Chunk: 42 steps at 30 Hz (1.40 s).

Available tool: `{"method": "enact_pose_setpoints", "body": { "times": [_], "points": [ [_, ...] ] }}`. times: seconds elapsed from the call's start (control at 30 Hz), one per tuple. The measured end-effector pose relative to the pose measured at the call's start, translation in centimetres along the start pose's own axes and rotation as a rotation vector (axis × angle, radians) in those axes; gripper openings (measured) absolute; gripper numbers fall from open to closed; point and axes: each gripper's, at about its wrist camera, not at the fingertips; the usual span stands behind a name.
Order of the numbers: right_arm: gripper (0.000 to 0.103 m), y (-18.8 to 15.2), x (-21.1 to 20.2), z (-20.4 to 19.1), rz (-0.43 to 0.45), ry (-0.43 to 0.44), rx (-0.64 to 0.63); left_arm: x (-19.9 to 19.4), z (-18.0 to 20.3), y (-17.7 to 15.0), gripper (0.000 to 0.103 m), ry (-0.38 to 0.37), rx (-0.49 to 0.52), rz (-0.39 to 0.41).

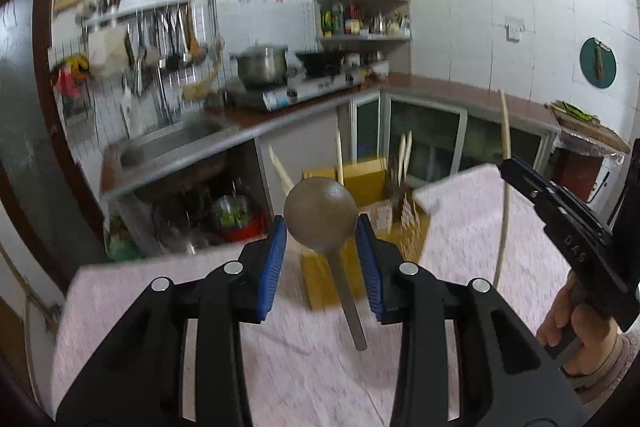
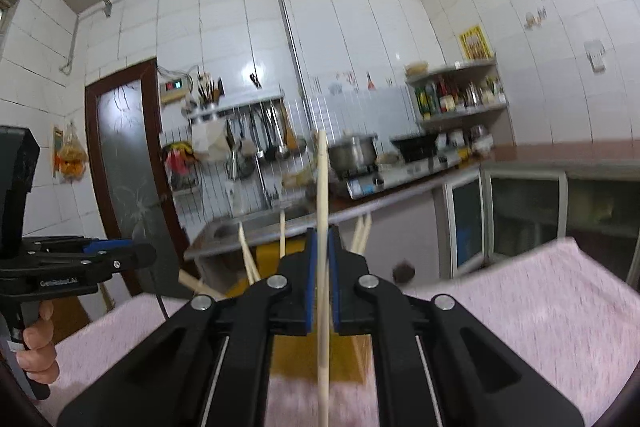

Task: Organize utensils
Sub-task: 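Lift the spoon with left tool while right tool carries the chopstick to the caddy, then lower spoon and chopstick into the caddy and open both tools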

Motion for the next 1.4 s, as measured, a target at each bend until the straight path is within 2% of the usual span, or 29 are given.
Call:
{"method": "enact_pose_setpoints", "body": {
  "times": [0.13,0.23,0.33,0.47,0.63,0.8,0.9,1.1,1.23,1.27,1.3,1.33,1.37,1.4],
  "points": [
    [0.006,2.7,2.2,-0.7,0.103,-0.014,0.006,1.2,-0.3,3.7,0.035,0.061,0.039,0.067],
    [0.006,4.2,3.8,-1.3,0.187,-0.012,0.007,2.3,-0.5,5.2,0.035,0.073,0.050,0.100],
    [0.006,4.5,5.5,-1.7,0.212,-0.022,-0.004,3.9,-0.6,5.7,0.035,0.098,0.064,0.164],
    [0.006,3.5,7.4,-1.5,0.224,-0.051,-0.003,6.6,-0.8,5.0,0.035,0.080,0.035,0.170],
    [0.006,1.3,9.7,-1.0,0.180,-0.076,-0.035,8.9,-0.7,2.8,0.035,0.060,0.036,0.170],
    [0.006,-0.9,9.8,-1.1,0.140,-0.068,-0.077,10.2,-0.8,0.5,0.035,0.025,0.025,0.154],
    [0.006,-1.9,9.8,-0.9,0.099,-0.059,-0.085,10.9,-1.6,-0.4,0.035,-0.003,-0.022,0.125],
    [0.006,-3.3,10.1,-0.9,-0.003,-0.028,-0.104,11.3,-2.5,-1.3,0.035,-0.024,-0.084,0.091],
    [0.007,-3.7,10.5,-0.9,-0.106,-0.017,-0.109,10.8,-2.9,-1.5,0.036,-0.025,-0.117,0.091],
    [0.007,-3.6,10.6,-0.7,-0.131,-0.013,-0.102,10.2,-3.2,-1.5,0.044,-0.025,-0.134,0.096],
    [0.007,-3.5,10.6,-0.7,-0.157,-0.007,-0.095,9.7,-3.5,-1.5,0.057,-0.027,-0.147,0.101],
    [0.011,-3.4,10.4,-0.7,-0.164,-0.007,-0.097,9.1,-3.7,-1.5,0.064,-0.028,-0.158,0.111],
    [0.020,-3.0,10.0,-1.0,-0.178,-0.017,-0.107,7.7,-4.1,-1.5,0.074,-0.014,-0.169,0.132],
    [0.053,-2.9,9.7,-1.1,-0.183,-0.025,-0.109,6.8,-4.2,-1.4,0.082,-0.006,-0.172,0.144]
  ]
}}
Point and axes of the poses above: each gripper's, at about its wrist camera, not at the fingertips, and x roughly the way its jaws point, z to its right, y to its top, and after that the axes turned 1 degree about -x, right-handed
